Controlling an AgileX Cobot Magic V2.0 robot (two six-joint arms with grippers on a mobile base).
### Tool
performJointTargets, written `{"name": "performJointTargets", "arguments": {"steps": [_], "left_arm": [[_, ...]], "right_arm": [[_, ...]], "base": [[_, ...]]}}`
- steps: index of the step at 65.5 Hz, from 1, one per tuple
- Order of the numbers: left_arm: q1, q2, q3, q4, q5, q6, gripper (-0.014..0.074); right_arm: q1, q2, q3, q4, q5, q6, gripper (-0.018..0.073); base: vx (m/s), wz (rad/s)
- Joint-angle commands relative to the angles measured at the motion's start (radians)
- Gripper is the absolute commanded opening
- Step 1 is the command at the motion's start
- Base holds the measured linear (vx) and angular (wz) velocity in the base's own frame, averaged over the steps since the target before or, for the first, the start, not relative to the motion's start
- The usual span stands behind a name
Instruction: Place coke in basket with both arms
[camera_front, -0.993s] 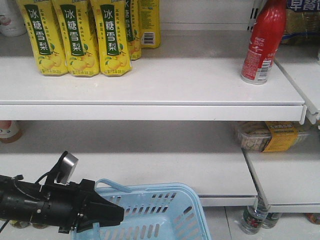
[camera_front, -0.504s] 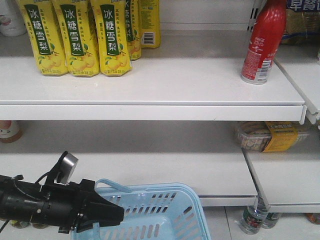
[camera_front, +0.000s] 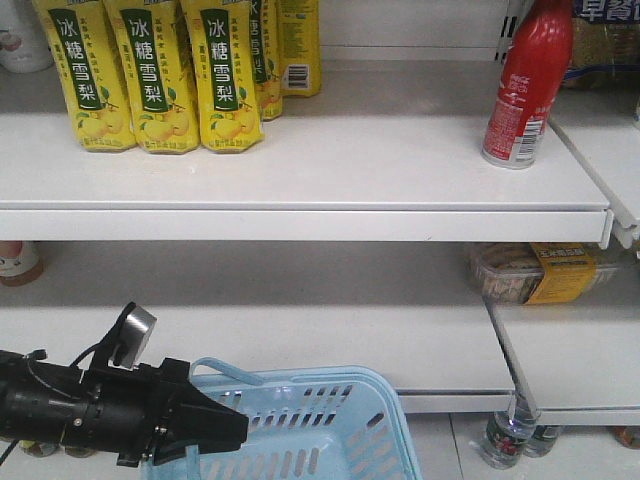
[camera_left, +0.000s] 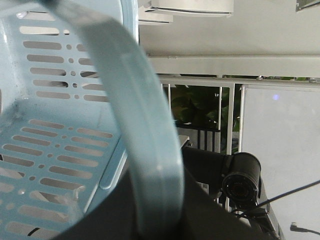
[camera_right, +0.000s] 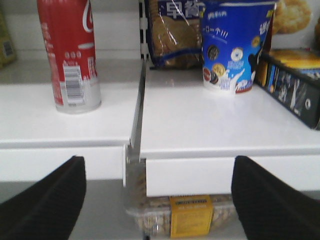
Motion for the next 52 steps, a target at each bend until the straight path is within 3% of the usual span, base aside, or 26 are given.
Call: {"name": "performJointTargets", "arguments": {"steps": [1, 10, 17, 34, 52], "left_arm": [[-0.004, -0.036, -0.016, -0.076, 0.069, 0.007, -0.0006], [-0.004, -0.036, -0.016, -0.076, 0.069, 0.007, -0.0006], [-0.004, -0.036, -0.016, -0.076, 0.069, 0.007, -0.0006], [-0.004, -0.036, -0.016, -0.076, 0.069, 0.007, -0.0006], [-0.004, -0.036, -0.016, -0.076, 0.069, 0.007, -0.0006]], "right_arm": [[0.038, 0.021, -0.089, -0.002, -0.092, -0.007, 0.0585], [0.153, 0.078, -0.175, -0.012, -0.111, -0.084, 0.0585], [0.198, 0.139, -0.227, -0.012, -0.167, -0.124, 0.0585], [0.2, 0.301, -0.39, 0.052, -0.189, -0.12, 0.0585], [0.201, 0.461, -0.527, 0.052, -0.187, -0.12, 0.0585]], "base": [[0.0, 0.0], [0.0, 0.0], [0.0, 0.0], [0.0, 0.0], [0.0, 0.0]]}}
